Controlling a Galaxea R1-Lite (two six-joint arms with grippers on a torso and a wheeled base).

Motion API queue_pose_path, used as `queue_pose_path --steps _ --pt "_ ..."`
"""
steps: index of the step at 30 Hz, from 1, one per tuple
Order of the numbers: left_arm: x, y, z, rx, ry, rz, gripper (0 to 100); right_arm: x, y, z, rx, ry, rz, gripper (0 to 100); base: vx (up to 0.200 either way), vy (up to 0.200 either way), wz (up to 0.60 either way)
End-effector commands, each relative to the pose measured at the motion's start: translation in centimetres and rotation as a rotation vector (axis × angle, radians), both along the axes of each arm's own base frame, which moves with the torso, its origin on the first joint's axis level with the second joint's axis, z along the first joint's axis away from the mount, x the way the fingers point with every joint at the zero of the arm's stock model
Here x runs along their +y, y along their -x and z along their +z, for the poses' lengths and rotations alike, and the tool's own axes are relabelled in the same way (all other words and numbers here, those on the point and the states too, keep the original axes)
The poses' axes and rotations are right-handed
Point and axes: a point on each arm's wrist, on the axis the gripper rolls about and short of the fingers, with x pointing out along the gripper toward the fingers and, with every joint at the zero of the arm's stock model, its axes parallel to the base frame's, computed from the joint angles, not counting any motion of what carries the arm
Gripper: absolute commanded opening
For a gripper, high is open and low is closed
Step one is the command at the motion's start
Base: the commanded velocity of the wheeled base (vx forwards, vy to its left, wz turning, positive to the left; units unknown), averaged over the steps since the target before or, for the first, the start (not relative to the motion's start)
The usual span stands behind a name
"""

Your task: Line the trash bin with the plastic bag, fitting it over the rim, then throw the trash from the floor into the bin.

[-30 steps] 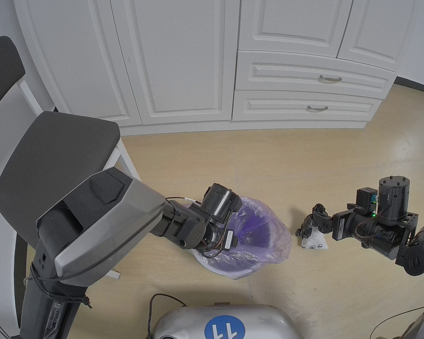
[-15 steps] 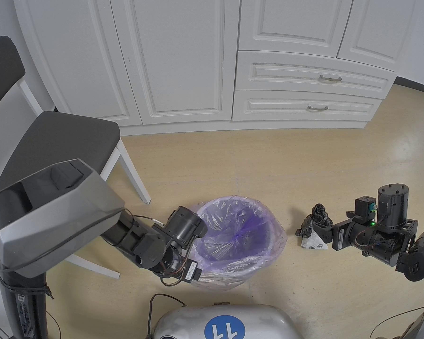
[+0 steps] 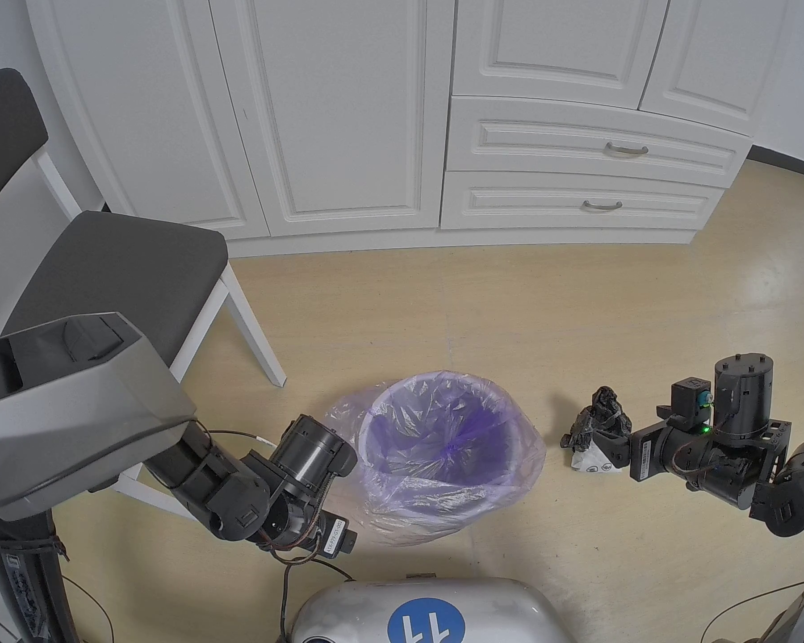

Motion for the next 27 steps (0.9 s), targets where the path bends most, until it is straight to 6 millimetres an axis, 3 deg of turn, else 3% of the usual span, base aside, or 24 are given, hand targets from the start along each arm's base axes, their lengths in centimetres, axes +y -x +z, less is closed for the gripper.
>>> queue_pose_path --steps 1,10,14,19,27 --pt "0.5 0.6 -0.2 0.007 -0.004 0.004 100 0.1 0.0 -0.1 0.006 0.002 0.002 100 0.0 0.0 0.0" --pt "2.2 1.3 -0.8 0.012 -0.013 0.0 100 -0.1 0.5 -0.1 0.006 0.002 0.007 100 0.0 0.0 0.0" --pt "3.6 0.5 -1.6 0.009 -0.035 0.002 100 -0.1 0.6 -0.4 0.017 0.019 0.016 100 0.0 0.0 0.0" --pt "4.0 -2.5 -3.2 -0.025 -0.036 -0.026 100 -0.1 -0.1 -1.5 0.053 0.034 0.01 100 0.0 0.0 0.0" --pt "1.7 -7.5 -5.0 -0.087 0.012 -0.037 100 -0.9 -0.8 -2.0 0.075 0.018 0.001 100 0.0 0.0 0.0"
